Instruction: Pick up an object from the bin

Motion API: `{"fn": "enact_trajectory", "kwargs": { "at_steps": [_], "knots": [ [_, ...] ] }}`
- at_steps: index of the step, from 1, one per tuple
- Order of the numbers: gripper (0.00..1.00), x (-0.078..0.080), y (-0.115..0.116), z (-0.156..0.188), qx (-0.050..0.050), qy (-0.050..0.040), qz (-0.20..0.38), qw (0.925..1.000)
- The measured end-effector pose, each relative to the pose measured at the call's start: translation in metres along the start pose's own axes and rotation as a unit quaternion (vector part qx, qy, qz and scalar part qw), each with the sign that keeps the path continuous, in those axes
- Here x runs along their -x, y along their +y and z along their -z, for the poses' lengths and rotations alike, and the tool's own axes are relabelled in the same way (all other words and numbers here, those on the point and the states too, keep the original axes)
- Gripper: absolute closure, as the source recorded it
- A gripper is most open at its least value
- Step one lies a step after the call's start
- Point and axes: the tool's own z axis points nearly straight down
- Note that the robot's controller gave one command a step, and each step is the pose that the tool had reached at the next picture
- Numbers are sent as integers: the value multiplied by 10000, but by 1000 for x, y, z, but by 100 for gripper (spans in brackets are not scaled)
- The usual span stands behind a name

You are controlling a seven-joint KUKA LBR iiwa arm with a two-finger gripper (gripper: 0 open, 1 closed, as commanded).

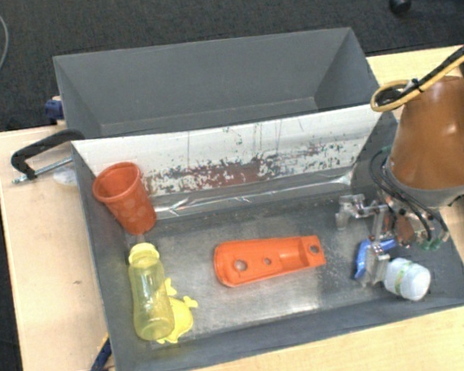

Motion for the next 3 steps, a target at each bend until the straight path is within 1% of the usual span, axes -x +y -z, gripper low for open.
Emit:
{"fn": "enact_trajectory", "kwargs": {
  "at_steps": [1, 2, 3],
  "knots": [
    [100, 58, 59, -60, 17, 8, 1936, 9811],
    [100, 58, 59, -60, 17, 7, 1937, 9811],
    [100, 72, 69, 3, 18, -27, 2081, 9781]
  ]
}}
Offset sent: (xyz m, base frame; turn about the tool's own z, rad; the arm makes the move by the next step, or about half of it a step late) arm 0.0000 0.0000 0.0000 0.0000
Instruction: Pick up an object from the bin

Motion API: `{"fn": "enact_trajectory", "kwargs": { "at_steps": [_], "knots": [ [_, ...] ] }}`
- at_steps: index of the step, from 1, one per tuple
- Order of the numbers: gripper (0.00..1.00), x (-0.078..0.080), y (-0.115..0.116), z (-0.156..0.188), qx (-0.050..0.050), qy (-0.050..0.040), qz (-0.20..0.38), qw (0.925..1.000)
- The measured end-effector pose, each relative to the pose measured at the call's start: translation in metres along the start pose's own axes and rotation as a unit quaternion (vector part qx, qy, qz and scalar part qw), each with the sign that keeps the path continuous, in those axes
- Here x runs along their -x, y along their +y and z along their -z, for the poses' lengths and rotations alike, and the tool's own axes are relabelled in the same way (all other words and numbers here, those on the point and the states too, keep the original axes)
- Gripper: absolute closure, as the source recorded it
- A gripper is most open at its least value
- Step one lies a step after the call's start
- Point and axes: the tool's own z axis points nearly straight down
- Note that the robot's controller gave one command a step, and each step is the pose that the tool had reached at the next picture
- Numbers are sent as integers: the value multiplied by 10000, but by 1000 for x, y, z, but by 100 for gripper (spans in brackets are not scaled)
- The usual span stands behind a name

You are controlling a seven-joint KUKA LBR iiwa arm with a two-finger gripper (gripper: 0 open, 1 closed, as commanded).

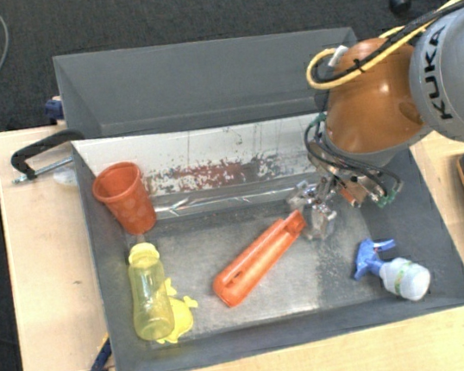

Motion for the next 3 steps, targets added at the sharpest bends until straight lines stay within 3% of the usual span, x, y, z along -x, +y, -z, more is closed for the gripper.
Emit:
{"fn": "enact_trajectory", "kwargs": {
  "at_steps": [2, 3],
  "knots": [
    [100, 6, 0, -15, -16, -20, 289, 9996],
    [100, 17, 9, -48, 1, -7, 1405, 9901]
  ]
}}
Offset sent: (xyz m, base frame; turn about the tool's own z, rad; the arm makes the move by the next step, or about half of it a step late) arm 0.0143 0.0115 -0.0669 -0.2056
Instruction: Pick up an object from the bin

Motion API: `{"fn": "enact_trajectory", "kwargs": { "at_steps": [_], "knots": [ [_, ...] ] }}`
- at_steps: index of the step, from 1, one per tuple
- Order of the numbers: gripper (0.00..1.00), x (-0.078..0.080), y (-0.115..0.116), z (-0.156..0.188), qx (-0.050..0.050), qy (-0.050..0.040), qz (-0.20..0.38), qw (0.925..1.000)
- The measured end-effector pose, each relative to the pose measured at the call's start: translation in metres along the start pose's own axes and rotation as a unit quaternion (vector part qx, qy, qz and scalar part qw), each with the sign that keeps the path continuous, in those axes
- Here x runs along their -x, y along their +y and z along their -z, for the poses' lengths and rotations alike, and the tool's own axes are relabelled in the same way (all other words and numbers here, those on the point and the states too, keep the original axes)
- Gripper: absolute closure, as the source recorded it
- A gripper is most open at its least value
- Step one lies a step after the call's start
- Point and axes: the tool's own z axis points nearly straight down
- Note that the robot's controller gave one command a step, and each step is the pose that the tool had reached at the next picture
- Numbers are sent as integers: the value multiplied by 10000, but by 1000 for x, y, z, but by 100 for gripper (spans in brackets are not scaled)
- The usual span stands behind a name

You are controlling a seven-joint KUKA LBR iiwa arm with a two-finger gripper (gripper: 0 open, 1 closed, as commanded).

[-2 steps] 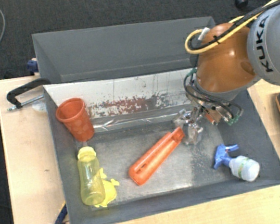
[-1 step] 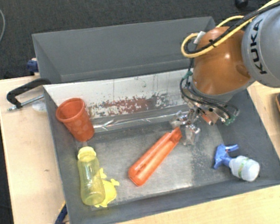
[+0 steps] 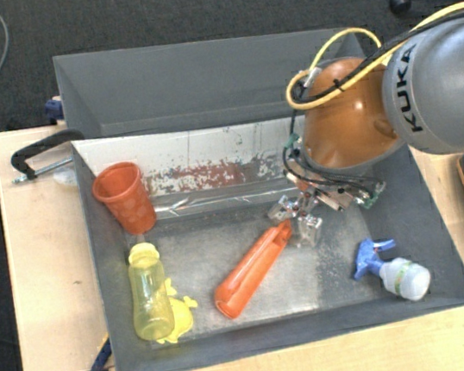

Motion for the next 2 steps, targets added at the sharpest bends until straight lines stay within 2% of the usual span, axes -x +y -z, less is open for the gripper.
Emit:
{"fn": "enact_trajectory", "kwargs": {
  "at_steps": [1, 2],
  "knots": [
    [100, 32, 5, -19, -38, -43, 570, 9984],
    [100, 20, 15, 137, -17, -36, 545, 9985]
  ]
}}
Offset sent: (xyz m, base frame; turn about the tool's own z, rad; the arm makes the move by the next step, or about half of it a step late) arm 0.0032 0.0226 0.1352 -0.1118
